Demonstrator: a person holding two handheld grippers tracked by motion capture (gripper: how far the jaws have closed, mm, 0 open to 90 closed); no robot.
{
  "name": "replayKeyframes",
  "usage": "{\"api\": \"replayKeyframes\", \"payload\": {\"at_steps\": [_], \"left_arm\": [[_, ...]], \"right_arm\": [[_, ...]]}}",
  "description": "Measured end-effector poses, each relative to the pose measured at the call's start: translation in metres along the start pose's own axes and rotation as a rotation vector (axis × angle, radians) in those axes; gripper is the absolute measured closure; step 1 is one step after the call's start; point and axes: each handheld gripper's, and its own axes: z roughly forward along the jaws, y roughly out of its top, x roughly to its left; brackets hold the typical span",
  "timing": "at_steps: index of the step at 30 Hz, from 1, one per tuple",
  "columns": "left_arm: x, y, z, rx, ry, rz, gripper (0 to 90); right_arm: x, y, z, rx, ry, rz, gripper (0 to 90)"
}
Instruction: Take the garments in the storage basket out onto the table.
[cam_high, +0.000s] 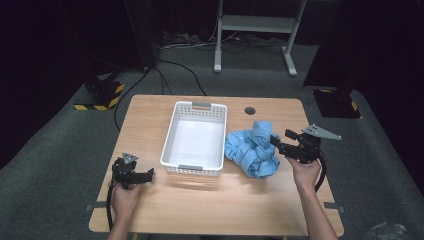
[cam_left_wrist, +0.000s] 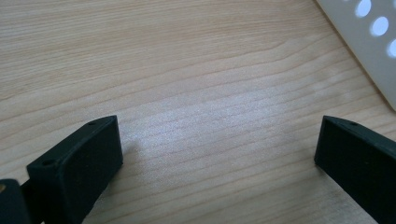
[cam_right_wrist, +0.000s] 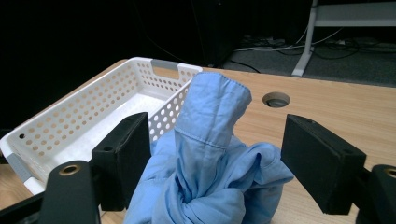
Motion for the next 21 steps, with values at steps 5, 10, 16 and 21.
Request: {"api": "replayKeyframes", "payload": {"at_steps": [5, 10, 16, 21], "left_arm": [[0.000, 0.000, 0.000, 0.000, 0.000, 0.000, 1.1], [0.000, 0.000, 0.000, 0.000, 0.000, 0.000, 1.1], [0.000, 0.000, 0.000, 0.000, 0.000, 0.000, 1.1], [0.000, 0.000, 0.000, 0.000, 0.000, 0.000, 1.1]], "right_arm": [[-0.003, -0.001, -0.005, -0.011, -0.006, 0.008, 24.1], [-0.007, -0.004, -0.010, -0.021, -0.015, 0.017, 24.2], [-0.011, -0.007, -0.015, -0.029, -0.027, 0.024, 24.3], [-0.014, -0.011, -0.018, -0.030, -0.041, 0.027, 24.3]]}}
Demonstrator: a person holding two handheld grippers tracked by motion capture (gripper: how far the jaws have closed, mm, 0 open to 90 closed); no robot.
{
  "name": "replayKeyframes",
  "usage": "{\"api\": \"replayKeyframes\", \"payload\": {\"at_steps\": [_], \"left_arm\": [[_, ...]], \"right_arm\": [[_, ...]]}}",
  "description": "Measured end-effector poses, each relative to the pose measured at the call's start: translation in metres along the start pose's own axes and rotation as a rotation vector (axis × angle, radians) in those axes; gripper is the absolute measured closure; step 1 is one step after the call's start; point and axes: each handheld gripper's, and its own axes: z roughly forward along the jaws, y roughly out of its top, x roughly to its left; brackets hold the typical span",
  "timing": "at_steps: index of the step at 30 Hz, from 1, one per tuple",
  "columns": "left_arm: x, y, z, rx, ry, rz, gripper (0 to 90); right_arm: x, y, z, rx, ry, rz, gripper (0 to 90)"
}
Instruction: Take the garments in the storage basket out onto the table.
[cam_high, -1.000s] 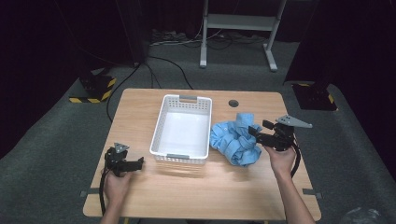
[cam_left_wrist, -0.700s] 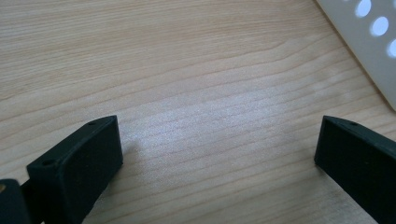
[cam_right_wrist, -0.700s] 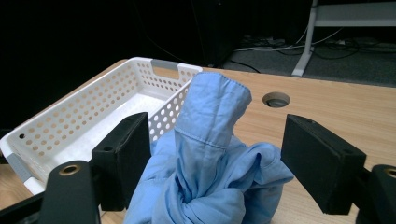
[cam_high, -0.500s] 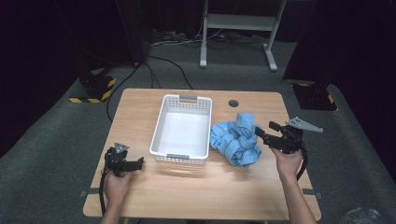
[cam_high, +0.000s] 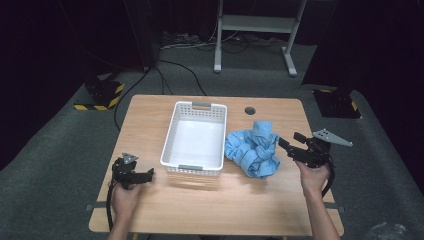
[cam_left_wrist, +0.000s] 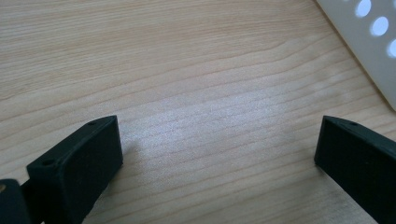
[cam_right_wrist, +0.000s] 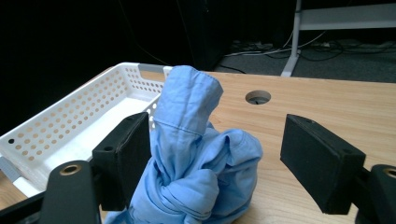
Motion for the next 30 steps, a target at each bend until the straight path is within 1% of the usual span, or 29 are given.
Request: {"api": "replayKeyframes", "payload": {"at_steps": [6, 14, 24, 27, 30], "left_arm": [[0.000, 0.000, 0.000, 0.000, 0.000, 0.000, 1.1], [0.000, 0.000, 0.000, 0.000, 0.000, 0.000, 1.1], [0.000, 0.000, 0.000, 0.000, 0.000, 0.000, 1.1], [0.000, 0.000, 0.000, 0.000, 0.000, 0.000, 1.1], [0.000, 0.000, 0.000, 0.000, 0.000, 0.000, 1.1]], "right_arm": [[-0.004, -0.006, -0.002, 0.010, -0.028, 0.000, 24.4], [-0.009, -0.014, -0.003, 0.017, -0.041, 0.018, 24.5], [-0.011, -0.020, -0.005, 0.026, -0.060, 0.013, 24.7], [-0.011, -0.022, -0.004, 0.030, -0.063, 0.018, 24.6], [-0.011, -0.024, -0.004, 0.036, -0.071, 0.011, 24.6]]}}
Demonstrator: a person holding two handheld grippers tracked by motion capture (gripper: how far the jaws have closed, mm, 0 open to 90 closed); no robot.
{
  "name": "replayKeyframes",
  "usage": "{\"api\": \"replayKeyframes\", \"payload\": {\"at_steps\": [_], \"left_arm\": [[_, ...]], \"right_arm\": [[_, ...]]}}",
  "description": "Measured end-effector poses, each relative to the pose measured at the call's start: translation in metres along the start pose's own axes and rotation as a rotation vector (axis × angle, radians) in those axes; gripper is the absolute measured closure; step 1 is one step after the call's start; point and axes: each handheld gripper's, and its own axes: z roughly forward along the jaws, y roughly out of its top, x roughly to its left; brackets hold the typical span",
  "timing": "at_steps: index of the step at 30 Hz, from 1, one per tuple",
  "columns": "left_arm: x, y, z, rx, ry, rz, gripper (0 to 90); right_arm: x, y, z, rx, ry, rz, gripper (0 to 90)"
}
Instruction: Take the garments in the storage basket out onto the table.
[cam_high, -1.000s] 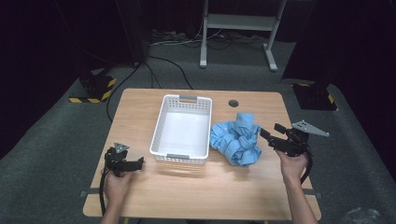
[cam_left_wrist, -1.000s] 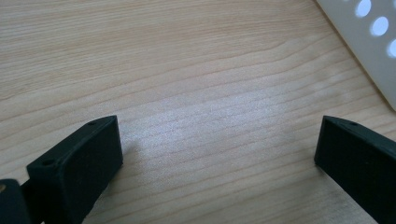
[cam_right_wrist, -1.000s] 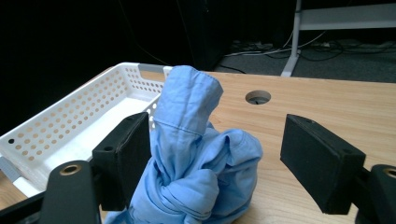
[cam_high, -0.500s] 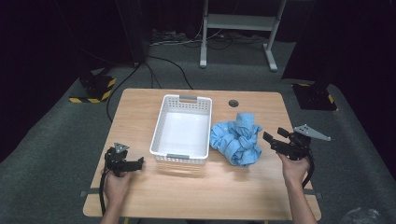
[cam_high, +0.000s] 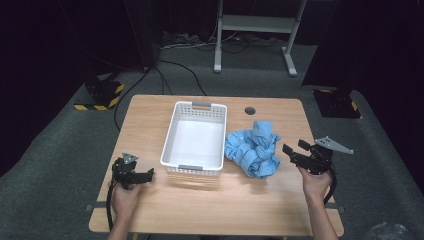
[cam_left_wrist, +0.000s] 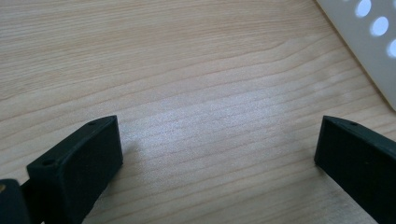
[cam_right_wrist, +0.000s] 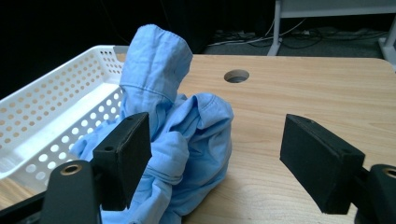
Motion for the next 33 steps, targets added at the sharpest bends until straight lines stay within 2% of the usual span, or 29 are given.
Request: {"api": "replayKeyframes", "payload": {"at_steps": [33], "left_arm": [[0.000, 0.000, 0.000, 0.000, 0.001, 0.000, 1.1]], "right_arm": [[-0.010, -0.026, 0.005, 0.042, -0.042, 0.037, 25.3]]}}
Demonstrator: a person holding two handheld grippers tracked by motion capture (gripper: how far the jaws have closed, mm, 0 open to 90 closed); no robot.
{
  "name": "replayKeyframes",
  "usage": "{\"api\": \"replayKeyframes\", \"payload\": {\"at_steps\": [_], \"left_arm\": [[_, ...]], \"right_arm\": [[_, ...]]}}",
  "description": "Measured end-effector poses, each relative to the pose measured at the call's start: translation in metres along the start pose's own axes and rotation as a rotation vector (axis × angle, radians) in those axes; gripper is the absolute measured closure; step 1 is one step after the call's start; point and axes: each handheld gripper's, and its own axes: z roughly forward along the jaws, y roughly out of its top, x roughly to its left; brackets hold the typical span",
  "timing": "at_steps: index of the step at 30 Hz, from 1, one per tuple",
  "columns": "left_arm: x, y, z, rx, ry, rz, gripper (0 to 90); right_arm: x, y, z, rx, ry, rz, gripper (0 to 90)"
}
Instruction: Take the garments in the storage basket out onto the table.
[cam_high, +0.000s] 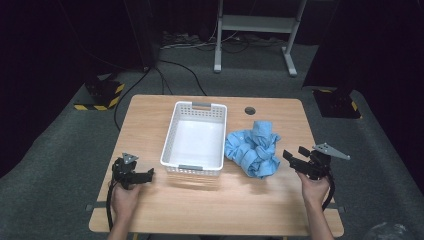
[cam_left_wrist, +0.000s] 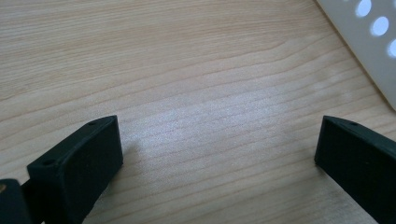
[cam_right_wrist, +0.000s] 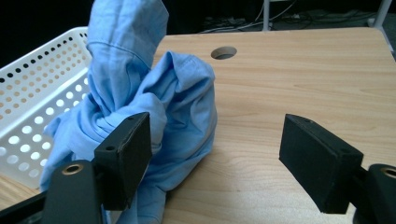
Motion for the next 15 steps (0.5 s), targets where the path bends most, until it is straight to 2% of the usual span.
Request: {"api": "replayKeyframes", "payload": {"at_steps": [15], "left_arm": [[0.000, 0.000, 0.000, 0.000, 0.000, 0.000, 1.1]], "right_arm": [[-0.002, -0.015, 0.007, 0.043, -0.030, -0.013, 26.0]]}}
